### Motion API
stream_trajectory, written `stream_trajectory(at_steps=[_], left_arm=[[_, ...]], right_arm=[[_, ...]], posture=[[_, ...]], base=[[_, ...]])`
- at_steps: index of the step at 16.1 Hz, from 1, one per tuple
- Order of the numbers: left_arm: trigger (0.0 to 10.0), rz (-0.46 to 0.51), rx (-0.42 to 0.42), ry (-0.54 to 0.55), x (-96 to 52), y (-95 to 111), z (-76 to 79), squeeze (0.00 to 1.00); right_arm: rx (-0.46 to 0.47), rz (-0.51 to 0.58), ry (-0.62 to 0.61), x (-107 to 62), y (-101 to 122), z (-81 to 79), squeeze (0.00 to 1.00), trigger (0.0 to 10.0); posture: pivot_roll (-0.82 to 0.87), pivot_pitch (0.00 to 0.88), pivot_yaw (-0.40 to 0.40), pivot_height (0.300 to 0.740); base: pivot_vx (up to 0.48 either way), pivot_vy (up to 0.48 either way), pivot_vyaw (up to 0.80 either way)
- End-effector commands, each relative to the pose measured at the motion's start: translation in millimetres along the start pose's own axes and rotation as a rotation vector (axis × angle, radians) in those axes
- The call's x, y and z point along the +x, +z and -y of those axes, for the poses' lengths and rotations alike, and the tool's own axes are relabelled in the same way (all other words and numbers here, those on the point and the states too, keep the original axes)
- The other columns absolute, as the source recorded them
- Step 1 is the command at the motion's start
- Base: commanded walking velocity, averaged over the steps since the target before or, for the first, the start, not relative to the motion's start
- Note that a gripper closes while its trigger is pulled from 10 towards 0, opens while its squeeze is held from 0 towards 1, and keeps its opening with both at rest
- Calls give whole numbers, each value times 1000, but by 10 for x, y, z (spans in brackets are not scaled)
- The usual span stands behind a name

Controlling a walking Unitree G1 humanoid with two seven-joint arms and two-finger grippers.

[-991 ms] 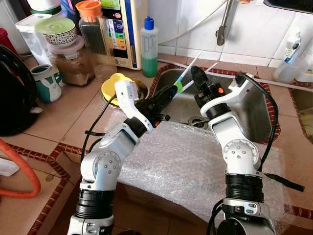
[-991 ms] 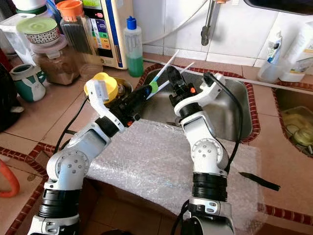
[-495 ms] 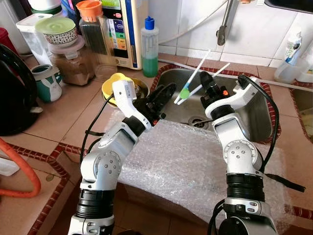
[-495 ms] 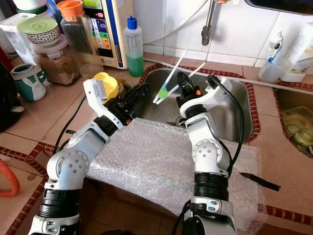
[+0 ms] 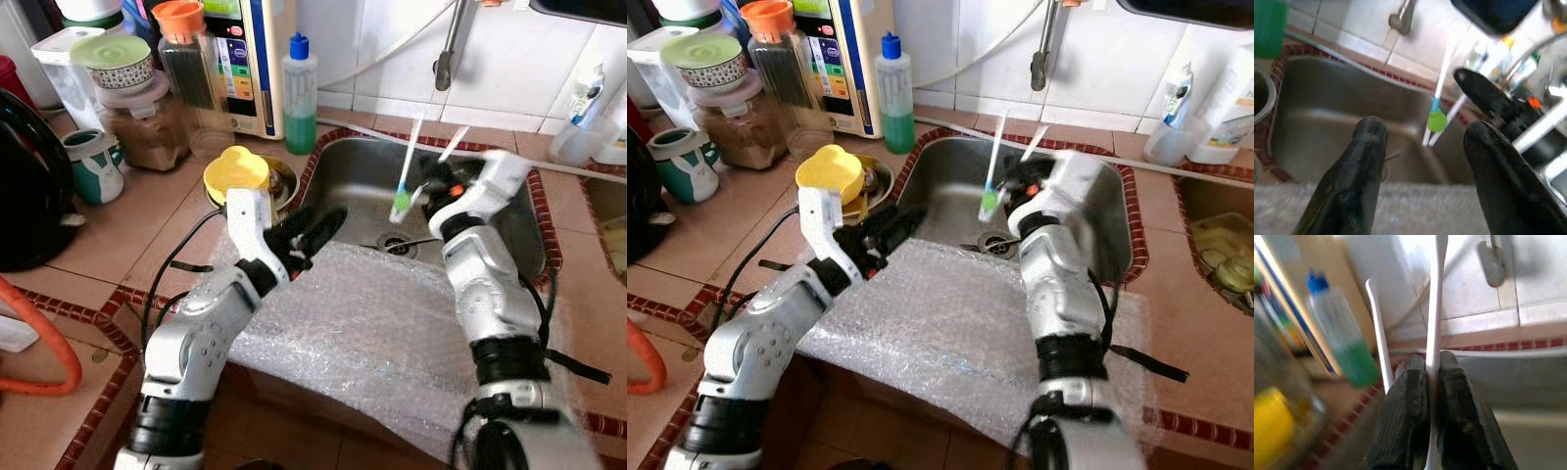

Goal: Kitchen organization

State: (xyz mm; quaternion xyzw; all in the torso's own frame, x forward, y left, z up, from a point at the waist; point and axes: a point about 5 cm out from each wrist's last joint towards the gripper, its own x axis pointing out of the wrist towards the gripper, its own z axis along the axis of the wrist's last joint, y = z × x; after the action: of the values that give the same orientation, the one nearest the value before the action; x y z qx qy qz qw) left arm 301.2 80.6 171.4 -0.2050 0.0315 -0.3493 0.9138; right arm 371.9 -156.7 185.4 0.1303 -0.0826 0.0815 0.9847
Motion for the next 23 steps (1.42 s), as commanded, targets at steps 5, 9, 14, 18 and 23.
stream_trajectory(at_steps=[5, 9, 14, 18, 23], left_arm=[[10000, -20, 104, 11, -60, -21, -10, 1000], [10000, -40, 157, 11, -98, -44, -3, 1000], [10000, -56, 153, 8, -71, -80, -2, 1000], [10000, -75, 168, 11, -59, -106, -9, 1000], [10000, -94, 184, 17, -69, -132, -24, 1000]], right_arm=[[-415, -68, 4, 65, -121, 241, 0, 0], [-569, -194, -103, -5, -155, 634, 0, 10000], [-592, -259, -104, -87, -188, 804, 314, 10000], [-543, -284, -60, -117, -290, 761, 1000, 10000], [-499, -278, -52, -93, -298, 718, 1000, 10000]], posture=[[6, 56, 39, 740], [10, 51, 40, 740], [6, 36, 40, 740], [6, 35, 40, 740], [5, 35, 46, 740]], base=[[0, 0, 0], [0, 0, 0], [0, 0, 0], [0, 0, 0], [0, 0, 0]])
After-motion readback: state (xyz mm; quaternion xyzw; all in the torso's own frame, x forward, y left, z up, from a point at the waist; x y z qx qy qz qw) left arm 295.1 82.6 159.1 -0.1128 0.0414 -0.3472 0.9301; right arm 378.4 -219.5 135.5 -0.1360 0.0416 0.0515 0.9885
